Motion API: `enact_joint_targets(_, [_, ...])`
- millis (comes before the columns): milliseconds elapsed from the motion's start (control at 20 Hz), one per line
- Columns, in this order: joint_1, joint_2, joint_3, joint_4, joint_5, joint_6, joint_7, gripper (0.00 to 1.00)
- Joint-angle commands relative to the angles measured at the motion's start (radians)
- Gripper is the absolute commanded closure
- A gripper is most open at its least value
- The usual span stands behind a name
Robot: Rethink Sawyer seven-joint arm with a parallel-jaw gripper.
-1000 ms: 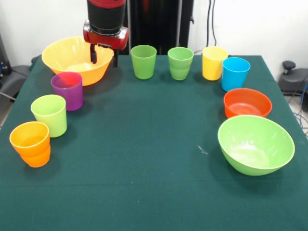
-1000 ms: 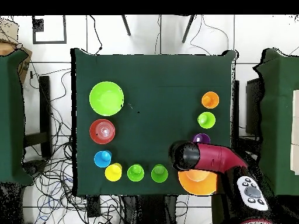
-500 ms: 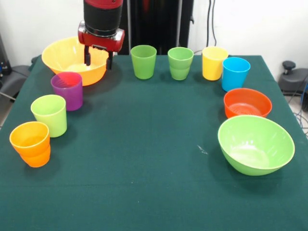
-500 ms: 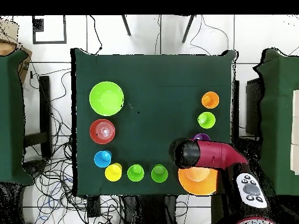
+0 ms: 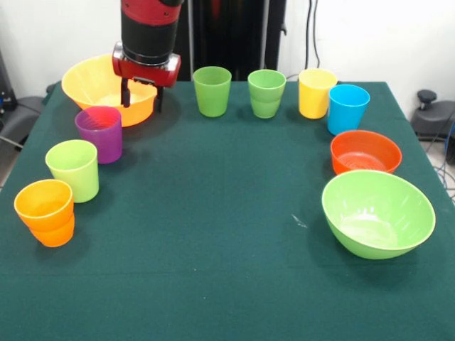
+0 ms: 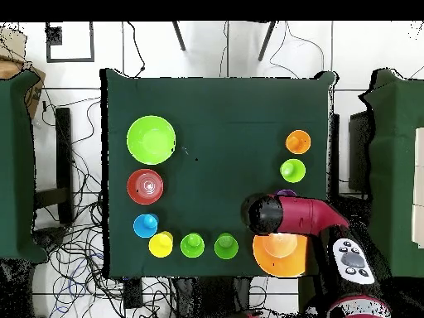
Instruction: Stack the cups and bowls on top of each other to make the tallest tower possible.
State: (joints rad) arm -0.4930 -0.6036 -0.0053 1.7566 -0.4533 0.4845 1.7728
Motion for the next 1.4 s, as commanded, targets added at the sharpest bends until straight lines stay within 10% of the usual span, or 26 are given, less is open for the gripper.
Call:
enact_joint_targets(50, [0.041, 0.066, 0.048, -0.101, -0.044, -0.034, 0.039, 0.00])
enact_joint_targets(1400, [-0.016, -0.077, 0.104, 0.004, -0.018, 0.043, -0.068, 0.00])
